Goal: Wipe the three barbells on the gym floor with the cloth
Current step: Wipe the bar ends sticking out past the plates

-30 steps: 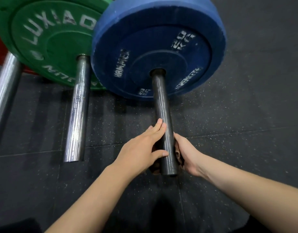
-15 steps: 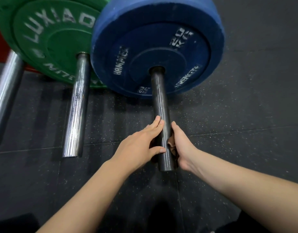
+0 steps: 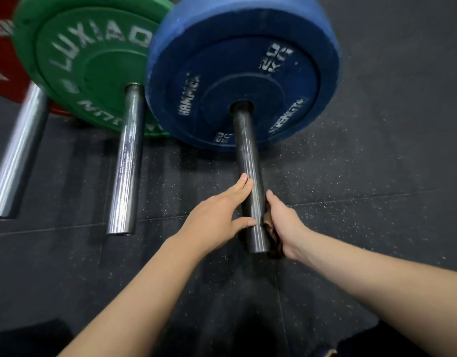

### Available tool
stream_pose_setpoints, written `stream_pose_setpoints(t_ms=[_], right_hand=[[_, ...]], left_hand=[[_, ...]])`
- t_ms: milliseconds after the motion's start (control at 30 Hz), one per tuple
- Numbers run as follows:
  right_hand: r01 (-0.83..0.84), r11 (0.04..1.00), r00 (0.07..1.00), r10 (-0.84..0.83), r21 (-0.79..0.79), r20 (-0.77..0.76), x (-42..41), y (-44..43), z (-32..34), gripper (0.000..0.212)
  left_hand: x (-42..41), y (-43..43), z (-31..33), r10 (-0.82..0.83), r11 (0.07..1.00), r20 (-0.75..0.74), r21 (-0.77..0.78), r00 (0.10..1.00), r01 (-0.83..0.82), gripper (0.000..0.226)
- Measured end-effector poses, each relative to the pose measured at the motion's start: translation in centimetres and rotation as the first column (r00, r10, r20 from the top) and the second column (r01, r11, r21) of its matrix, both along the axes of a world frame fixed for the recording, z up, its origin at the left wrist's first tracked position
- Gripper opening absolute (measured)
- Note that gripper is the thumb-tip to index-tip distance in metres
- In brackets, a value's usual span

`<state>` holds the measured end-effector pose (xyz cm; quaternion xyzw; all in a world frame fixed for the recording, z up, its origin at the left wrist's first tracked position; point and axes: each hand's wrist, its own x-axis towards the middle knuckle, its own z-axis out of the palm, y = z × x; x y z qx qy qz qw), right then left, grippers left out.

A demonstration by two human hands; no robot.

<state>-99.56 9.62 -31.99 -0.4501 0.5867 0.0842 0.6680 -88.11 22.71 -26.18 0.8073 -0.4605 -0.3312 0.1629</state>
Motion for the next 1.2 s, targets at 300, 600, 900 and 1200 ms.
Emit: stream_pose_setpoints(t_ms=[300, 600, 900, 1200], right_hand=[[-0.006, 0.952, 0.986, 0.056, -0.305, 0.157, 9.7, -6.7, 1.8, 0.086], [-0.042, 0.794, 0.995, 0.088, -0.607, 0.047, 10.5, -4.3, 2.8, 0.046], [-0.148, 0.582, 0.951, 0.305, -0.799, 0.046, 8.5, -5.8, 4.7, 0.057], [-0.287, 0.531, 0.927, 0.365, -0.797, -0.090, 11.3, -5.2, 2.3, 0.052]], left_hand=[[0.3, -0.5, 0.4, 0.265, 0.942, -0.109, -0.182, 0.958, -0.281, 0.051], [0.7, -4.9, 1.5, 0.647, 0.706, -0.192, -0.217, 0.738, -0.675, 0.035], [0.0, -6.7, -4.0, 0.649, 0.441, -0.533, -0.317, 0.542, -0.840, 0.039], [-0.8, -6.7, -5.3, 0.593, 0.370, -0.696, -0.210, 0.404, -0.905, 0.042]])
